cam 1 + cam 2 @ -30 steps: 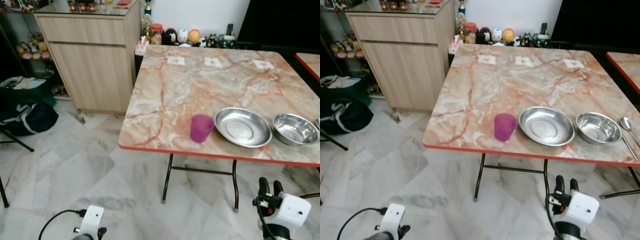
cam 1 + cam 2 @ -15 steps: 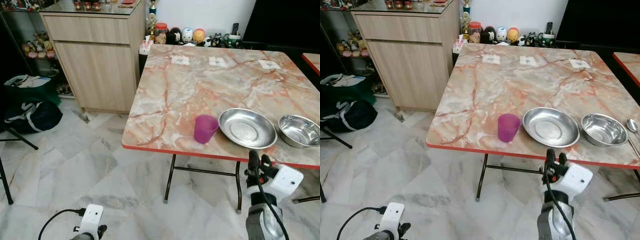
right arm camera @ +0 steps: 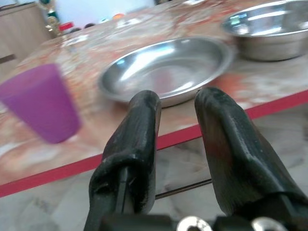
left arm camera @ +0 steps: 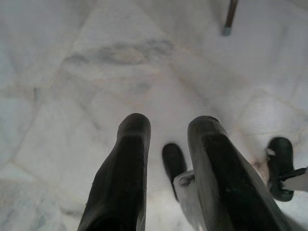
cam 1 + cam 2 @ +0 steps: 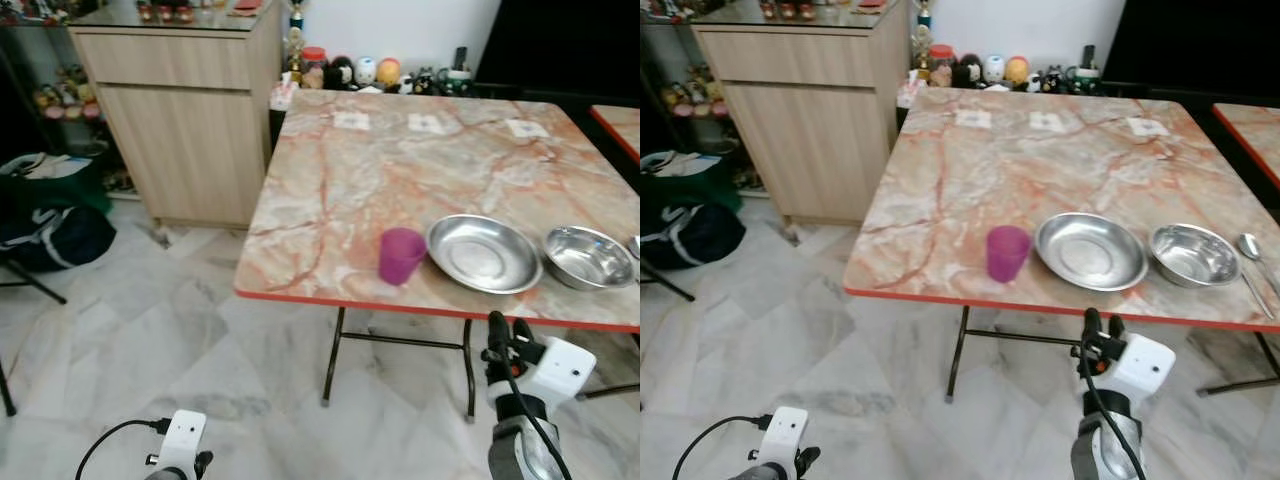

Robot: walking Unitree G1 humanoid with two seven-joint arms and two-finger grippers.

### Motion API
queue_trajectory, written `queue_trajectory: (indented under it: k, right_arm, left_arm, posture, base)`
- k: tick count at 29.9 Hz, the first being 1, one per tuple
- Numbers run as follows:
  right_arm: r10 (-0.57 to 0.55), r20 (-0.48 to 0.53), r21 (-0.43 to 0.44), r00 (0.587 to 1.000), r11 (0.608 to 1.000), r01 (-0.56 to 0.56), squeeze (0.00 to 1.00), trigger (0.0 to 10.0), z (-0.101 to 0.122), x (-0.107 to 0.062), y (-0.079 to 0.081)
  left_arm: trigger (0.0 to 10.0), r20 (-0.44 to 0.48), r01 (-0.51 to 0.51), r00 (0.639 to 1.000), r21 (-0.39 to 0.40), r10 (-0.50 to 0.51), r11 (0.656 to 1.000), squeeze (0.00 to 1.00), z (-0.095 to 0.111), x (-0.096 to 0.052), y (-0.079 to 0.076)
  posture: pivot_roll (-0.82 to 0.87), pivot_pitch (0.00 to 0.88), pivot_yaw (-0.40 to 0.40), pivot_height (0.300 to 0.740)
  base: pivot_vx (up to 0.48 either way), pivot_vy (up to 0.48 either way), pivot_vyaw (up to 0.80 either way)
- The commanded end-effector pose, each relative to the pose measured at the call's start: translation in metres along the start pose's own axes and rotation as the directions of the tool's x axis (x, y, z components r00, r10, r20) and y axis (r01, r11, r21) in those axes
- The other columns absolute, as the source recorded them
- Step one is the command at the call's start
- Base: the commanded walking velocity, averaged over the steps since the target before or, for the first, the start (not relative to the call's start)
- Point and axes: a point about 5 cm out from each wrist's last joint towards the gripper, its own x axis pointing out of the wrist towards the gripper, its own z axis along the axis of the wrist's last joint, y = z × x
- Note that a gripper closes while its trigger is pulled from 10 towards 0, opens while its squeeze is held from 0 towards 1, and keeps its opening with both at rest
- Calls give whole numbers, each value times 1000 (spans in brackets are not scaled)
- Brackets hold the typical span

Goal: Setting the table

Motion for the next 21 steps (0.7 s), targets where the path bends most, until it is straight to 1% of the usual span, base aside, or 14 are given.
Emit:
queue_trajectory:
  k: [1, 7, 9, 10, 11, 12, 13, 14, 15, 17, 18, 19, 21]
  right_arm:
    - [-10, 5, -12, 1000, 1000, 10, 0, 10000, 3, 1, -4]
    - [2, 6, -15, 1000, 1000, -2, 0, 10000, 3, 3, -1]
    - [5, 4, -30, 1000, 1000, -5, 0, 10000, 3, 5, -1]
    - [22, 11, -54, 1000, 998, -22, 0, 10000, 5, 7, 0]
    - [47, 5, -113, 999, 992, -46, 0, 10000, 6, 10, 1]
    - [47, 5, -113, 999, 992, -46, 0, 10000, 6, 10, 1]
    - [93, -1, -205, 996, 975, -91, 0, 10000, 7, 14, 3]
    - [131, 1, -251, 991, 960, -126, 0, 10000, 9, 18, 5]
    - [142, 2, -261, 990, 956, -136, 0, 10000, 10, 19, 6]
    - [170, 20, -376, 985, 914, -150, 0, 10000, 21, 28, -2]
    - [167, 24, -429, 986, 893, -141, 0, 10000, 27, 32, -8]
    - [160, 31, -447, 987, 885, -130, 0, 10000, 30, 34, -11]
    - [156, 49, -458, 987, 881, -116, 0, 10000, 36, 37, -16]
  left_arm:
    - [10000, -10, 13, 1000, -1, -13, 1000, 0, -2, 0, -5]
    - [10000, -11, 14, 1000, -2, -14, 1000, 0, -3, 0, -6]
    - [10000, -10, 13, 1000, -3, -13, 1000, 0, -2, 0, -6]
    - [10000, -9, 11, 1000, -4, -11, 1000, 0, -1, 1, -5]
    - [10000, -9, 9, 1000, -5, -9, 1000, 0, -1, 1, -5]
    - [10000, -9, 9, 1000, -5, -9, 1000, 0, -1, 1, -5]
    - [10000, -8, 7, 1000, -7, -7, 1000, 0, 0, 1, -5]
    - [10000, -8, 6, 1000, -8, -6, 1000, 0, 0, 1, -5]
    - [10000, -8, 6, 1000, -8, -6, 1000, 0, 0, 1, -5]
    - [10000, -7, 3, 1000, -11, -3, 1000, 0, 1, 1, -4]
    - [10000, -5, -2, 1000, -17, 2, 1000, 0, 1, 1, -3]
    - [10000, -5, -3, 1000, -19, 3, 1000, 0, 1, 1, -3]
    - [10000, -5, -5, 1000, -20, 5, 1000, 0, 1, 1, -2]
  posture:
    - [56, 0, -47, 740]
    - [55, 0, -49, 740]
    - [55, 0, -49, 740]
    - [54, 0, -48, 740]
    - [52, 0, -46, 740]
    - [52, 0, -46, 740]
    - [48, 0, -41, 740]
    - [50, 0, -40, 740]
    - [50, 0, -40, 740]
    - [58, 0, -45, 740]
    - [58, 0, -44, 740]
    - [54, 0, -42, 740]
    - [54, 0, -42, 740]
  base:
    - [0, 0, 0]
    - [0, 0, 0]
    - [0, 0, 0]
    - [0, 0, 0]
    - [0, 0, 0]
    - [0, 0, 0]
    - [0, 0, 0]
    - [0, 0, 0]
    - [0, 0, 0]
    - [0, 0, 0]
    - [0, 0, 0]
    - [0, 0, 0]
    - [0, 0, 0]
